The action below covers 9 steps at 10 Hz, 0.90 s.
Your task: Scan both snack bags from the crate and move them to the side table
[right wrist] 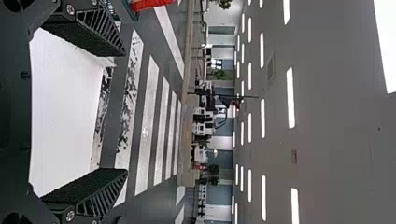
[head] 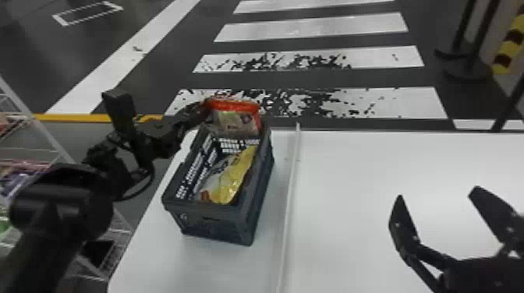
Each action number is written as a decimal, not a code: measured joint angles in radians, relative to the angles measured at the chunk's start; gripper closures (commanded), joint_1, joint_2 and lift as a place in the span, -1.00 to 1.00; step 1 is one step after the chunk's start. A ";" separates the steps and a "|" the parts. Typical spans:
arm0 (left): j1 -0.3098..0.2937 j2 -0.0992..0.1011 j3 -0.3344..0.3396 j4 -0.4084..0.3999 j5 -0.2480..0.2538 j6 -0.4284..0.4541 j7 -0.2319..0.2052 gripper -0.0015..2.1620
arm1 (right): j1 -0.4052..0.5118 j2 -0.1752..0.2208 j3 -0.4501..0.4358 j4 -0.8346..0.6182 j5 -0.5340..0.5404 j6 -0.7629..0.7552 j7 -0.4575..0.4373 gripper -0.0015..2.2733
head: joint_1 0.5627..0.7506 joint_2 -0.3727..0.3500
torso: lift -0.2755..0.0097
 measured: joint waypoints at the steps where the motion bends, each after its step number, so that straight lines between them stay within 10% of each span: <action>1: 0.017 0.004 0.019 -0.042 0.022 0.024 0.015 0.83 | 0.000 -0.001 0.001 0.000 0.005 0.000 -0.002 -0.90 | 0.41 0.64 | 0.26; 5: 0.068 0.018 0.109 -0.254 0.106 0.268 0.114 0.83 | -0.007 -0.002 -0.009 0.002 0.036 -0.002 -0.025 -0.90 | 0.39 0.61 | 0.26; 9: 0.072 0.032 0.130 -0.343 0.142 0.335 0.141 0.88 | -0.018 0.000 -0.034 0.022 0.025 -0.003 -0.030 -0.90 | 0.29 0.53 | 0.26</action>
